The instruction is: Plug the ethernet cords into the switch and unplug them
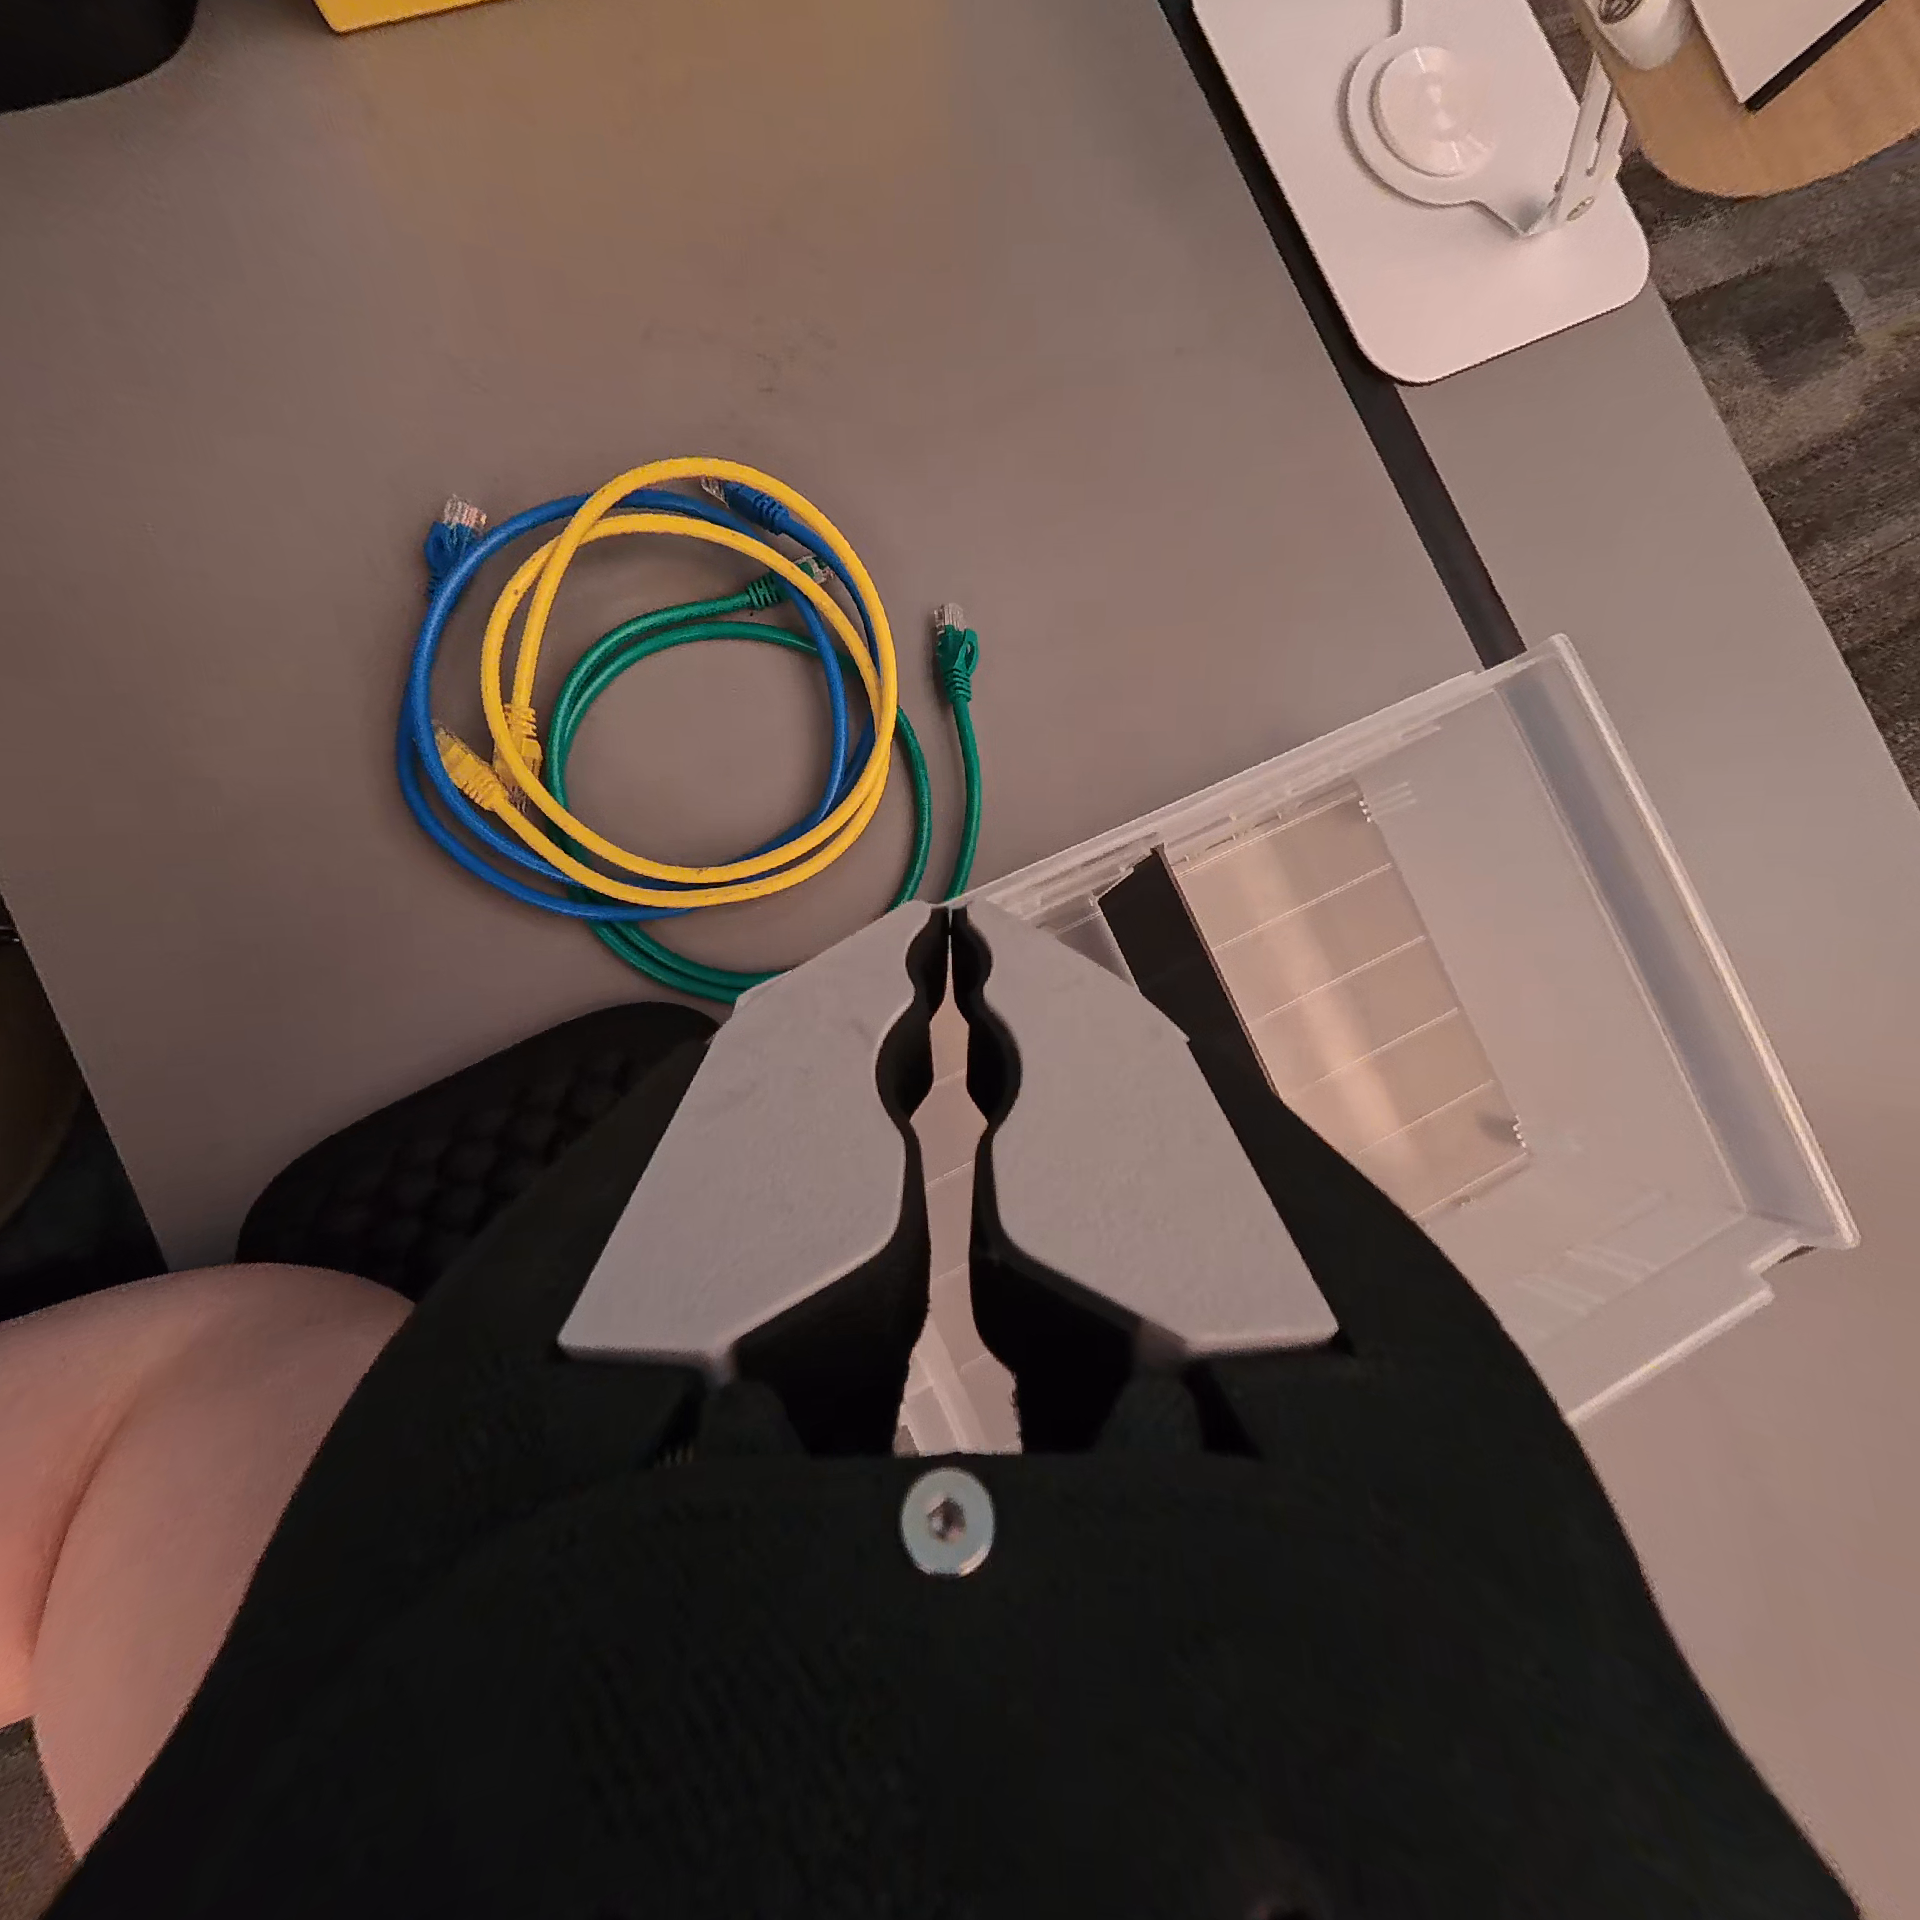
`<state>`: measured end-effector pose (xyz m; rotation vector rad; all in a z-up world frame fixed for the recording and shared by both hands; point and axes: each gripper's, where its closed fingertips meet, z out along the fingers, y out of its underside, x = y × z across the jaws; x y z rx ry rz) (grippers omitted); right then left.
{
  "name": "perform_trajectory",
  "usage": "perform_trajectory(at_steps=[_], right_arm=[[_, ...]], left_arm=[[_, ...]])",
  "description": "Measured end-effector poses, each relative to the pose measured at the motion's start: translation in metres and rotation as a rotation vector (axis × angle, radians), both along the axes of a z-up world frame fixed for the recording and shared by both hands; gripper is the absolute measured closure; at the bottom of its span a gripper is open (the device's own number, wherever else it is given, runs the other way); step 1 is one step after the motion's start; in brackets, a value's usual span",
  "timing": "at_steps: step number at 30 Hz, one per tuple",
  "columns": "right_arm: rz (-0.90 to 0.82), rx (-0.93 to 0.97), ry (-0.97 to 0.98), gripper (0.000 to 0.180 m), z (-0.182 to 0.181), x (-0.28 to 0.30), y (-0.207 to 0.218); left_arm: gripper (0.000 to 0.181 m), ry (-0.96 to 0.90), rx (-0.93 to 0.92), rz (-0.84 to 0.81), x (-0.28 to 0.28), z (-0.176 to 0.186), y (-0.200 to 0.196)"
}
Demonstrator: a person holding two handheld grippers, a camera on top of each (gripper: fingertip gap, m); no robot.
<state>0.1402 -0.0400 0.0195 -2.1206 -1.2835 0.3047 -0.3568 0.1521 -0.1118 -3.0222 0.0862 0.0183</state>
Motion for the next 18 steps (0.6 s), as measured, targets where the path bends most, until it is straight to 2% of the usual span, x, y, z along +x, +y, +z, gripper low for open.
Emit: perform_trajectory(at_steps=[3,6,9,12,15,18], right_arm=[[-0.007,0.003,0.007,0.178,0.001,0.003,0.000],[-0.003,0.013,0.021,0.178,0.003,0.004,-0.001],[-0.001,0.022,0.032,0.178,0.005,0.005,-0.003],[0.002,0.027,0.039,0.178,0.007,0.004,-0.003],[0.007,0.015,0.020,0.178,0.004,0.000,0.000],[0.031,0.003,-0.010,0.178,0.000,-0.010,0.001]], left_arm=[[0.144,0.010,-0.010,-0.038,-0.009,0.000,-0.002],[0.148,0.018,0.066,-0.056,-0.019,0.012,0.003],[0.149,0.001,0.190,-0.099,-0.022,0.044,0.008],[0.149,-0.018,0.337,-0.172,-0.013,0.095,0.006],[0.149,-0.035,0.440,-0.350,0.032,0.144,-0.017],[0.149,-0.110,0.490,-0.585,0.114,0.156,-0.055]])
